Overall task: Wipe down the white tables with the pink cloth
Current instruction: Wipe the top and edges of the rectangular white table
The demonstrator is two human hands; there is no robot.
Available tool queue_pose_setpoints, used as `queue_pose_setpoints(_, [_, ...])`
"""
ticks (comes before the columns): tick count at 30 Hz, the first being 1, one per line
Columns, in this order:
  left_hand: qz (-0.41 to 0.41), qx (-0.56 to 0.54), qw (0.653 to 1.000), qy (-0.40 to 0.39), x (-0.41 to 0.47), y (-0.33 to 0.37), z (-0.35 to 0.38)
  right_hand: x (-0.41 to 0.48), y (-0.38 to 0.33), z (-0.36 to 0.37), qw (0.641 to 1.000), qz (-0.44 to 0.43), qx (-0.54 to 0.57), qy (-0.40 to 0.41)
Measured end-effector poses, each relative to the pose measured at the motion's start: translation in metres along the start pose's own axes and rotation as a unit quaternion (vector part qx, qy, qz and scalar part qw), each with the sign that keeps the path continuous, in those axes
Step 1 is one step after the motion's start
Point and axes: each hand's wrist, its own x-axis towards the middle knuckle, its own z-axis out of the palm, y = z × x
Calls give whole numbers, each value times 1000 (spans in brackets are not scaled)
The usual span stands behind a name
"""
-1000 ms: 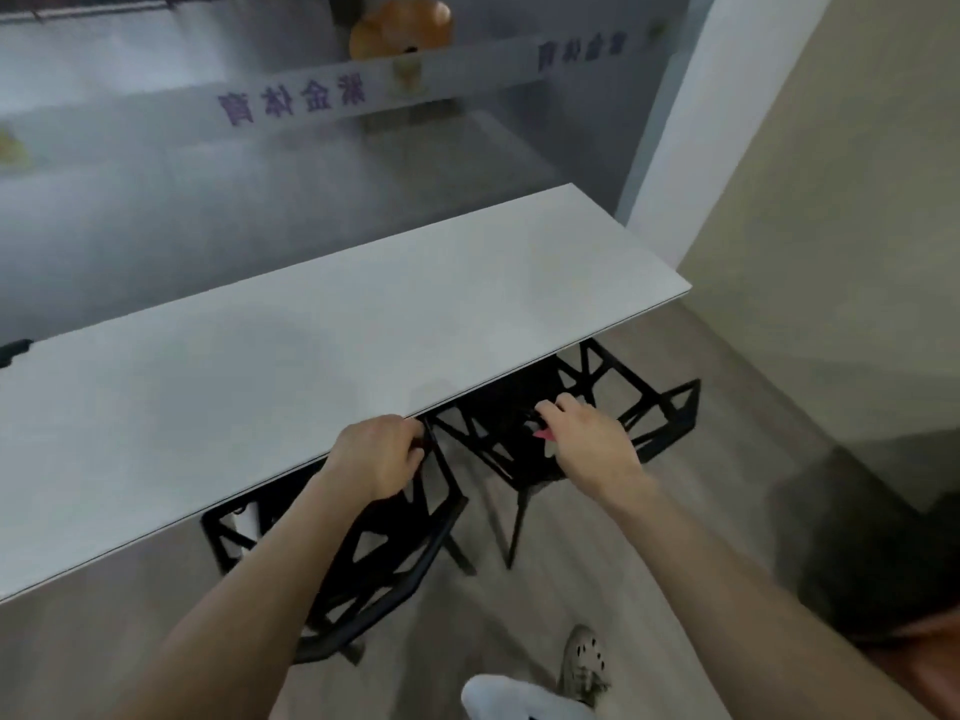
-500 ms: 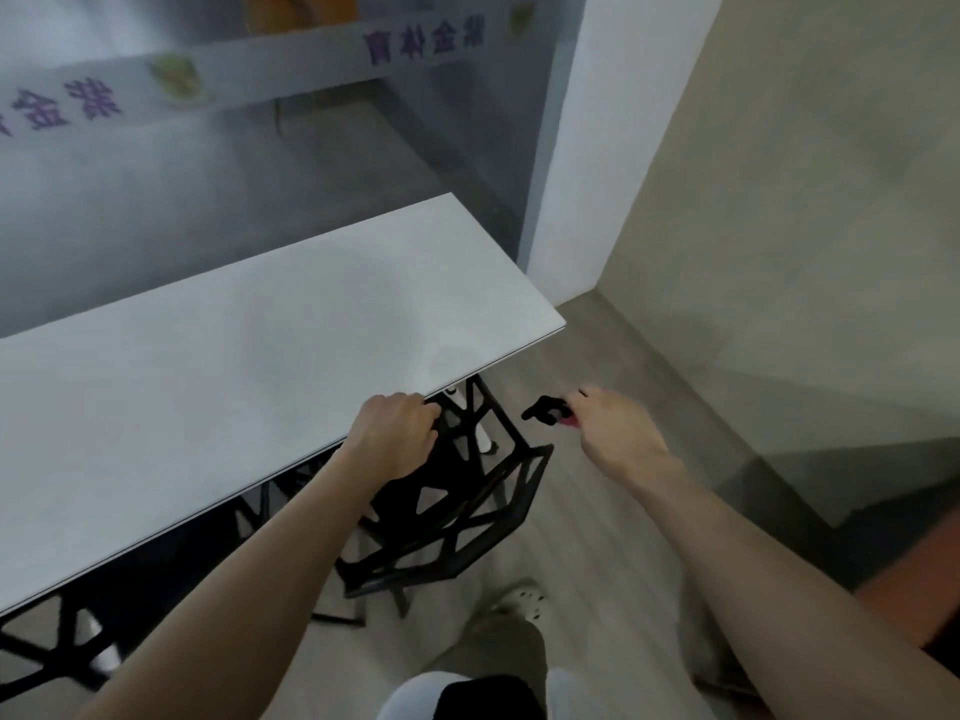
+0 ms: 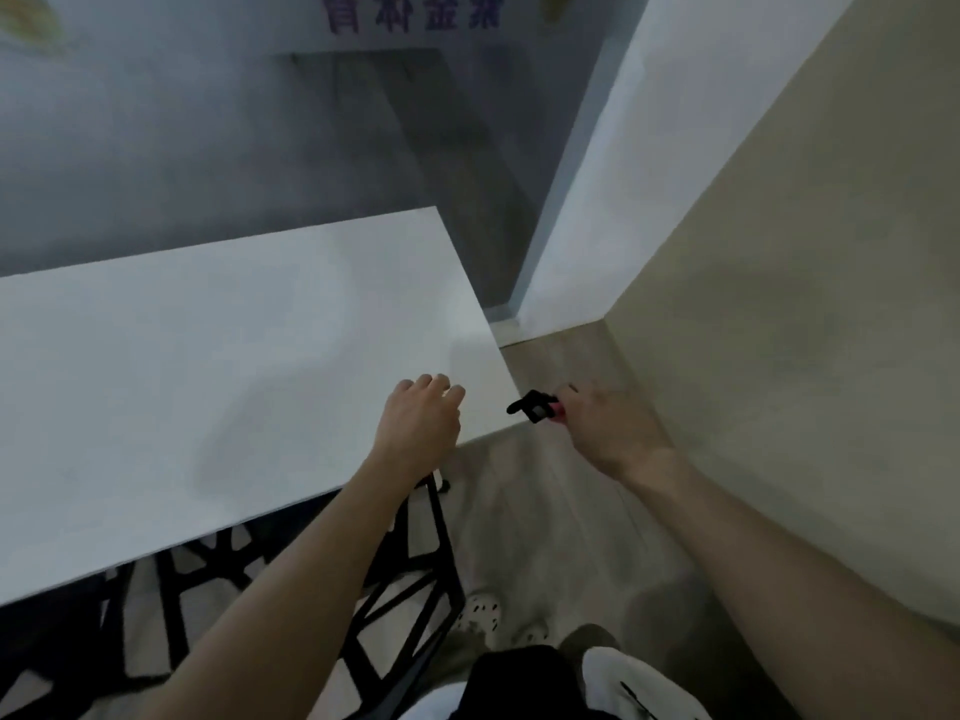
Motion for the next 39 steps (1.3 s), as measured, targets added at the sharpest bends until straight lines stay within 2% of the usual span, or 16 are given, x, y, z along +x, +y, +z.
queue_pose_setpoints(5, [-89,8,996,19,36,-20,1,101,28,-7,995,-94,27,11])
queue_pose_setpoints(10, [-210,14,977,3,71,-33,-1,188,40,-5,981,-185,18,58])
queue_pose_setpoints(14, [-285,21,958,-28,91,-26,-5,240,43,2,967,-251,18,43])
queue_pose_setpoints(18, [-347,-3,936,-51,102,-37,-6,302,35,1,961,-269,66,-26])
queue_pose_setpoints(24, [-359,6,926,-116,132,-89,5,395,-2,-17,954,-278,104,-32])
queue_pose_setpoints(27, [-377,-3,924,-55,168,-121,18,435,-18,-30,964,-238,112,-18])
queue_pose_setpoints(30, [-412,-34,910,-12,210,-149,41,483,-36,-39,967,-238,82,30])
queue_pose_setpoints(33, [-464,-59,884,17,235,-163,77,530,-56,-42,947,-289,66,120])
queue_pose_setpoints(35, [-485,-60,869,73,238,-163,100,554,-66,-37,925,-340,41,162])
queue_pose_setpoints(37, [-492,-41,862,115,238,-164,117,566,-70,-20,907,-391,-1,158])
queue_pose_setpoints(39, [-496,-39,858,130,238,-167,122,571,-69,-2,903,-414,-21,114])
